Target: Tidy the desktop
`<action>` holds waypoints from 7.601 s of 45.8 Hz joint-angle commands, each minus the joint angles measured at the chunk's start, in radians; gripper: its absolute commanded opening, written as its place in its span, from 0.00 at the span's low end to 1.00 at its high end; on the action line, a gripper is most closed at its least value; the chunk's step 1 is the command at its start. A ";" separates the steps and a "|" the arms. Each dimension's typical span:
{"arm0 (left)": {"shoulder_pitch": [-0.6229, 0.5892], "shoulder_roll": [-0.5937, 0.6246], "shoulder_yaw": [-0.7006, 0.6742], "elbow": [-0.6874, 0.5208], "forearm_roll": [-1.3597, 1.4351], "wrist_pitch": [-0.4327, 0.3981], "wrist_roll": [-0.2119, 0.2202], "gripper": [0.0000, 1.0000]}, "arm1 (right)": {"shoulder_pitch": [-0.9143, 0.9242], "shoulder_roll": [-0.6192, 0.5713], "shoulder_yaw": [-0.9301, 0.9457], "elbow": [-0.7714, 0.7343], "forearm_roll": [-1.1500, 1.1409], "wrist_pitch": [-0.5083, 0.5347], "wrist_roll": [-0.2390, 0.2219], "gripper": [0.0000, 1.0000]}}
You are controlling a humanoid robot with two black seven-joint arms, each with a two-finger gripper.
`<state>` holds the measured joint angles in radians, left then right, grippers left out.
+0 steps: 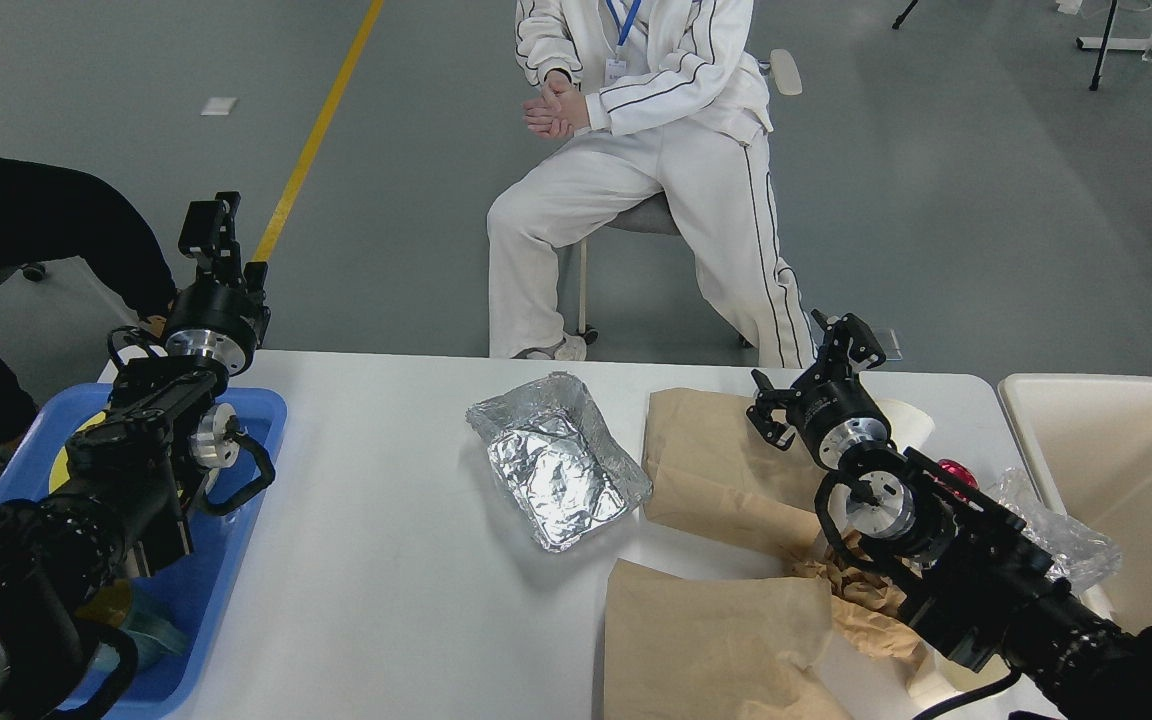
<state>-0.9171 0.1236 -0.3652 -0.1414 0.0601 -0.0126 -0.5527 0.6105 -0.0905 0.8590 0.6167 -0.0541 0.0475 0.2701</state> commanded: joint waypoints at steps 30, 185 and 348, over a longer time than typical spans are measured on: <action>0.027 -0.005 -0.009 -0.001 0.000 -0.001 -0.021 0.97 | 0.000 0.000 0.000 0.000 0.000 0.000 0.000 1.00; 0.027 -0.009 -0.008 -0.001 0.000 -0.006 -0.027 0.97 | 0.230 -0.143 -0.172 0.000 -0.027 -0.002 0.000 1.00; 0.027 -0.009 -0.008 -0.001 0.000 -0.006 -0.027 0.97 | 0.790 -0.187 -1.815 0.221 0.155 0.233 -0.109 0.00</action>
<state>-0.8897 0.1150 -0.3728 -0.1427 0.0601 -0.0184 -0.5799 1.3840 -0.2575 -0.9844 0.8368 0.0820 0.2494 0.1612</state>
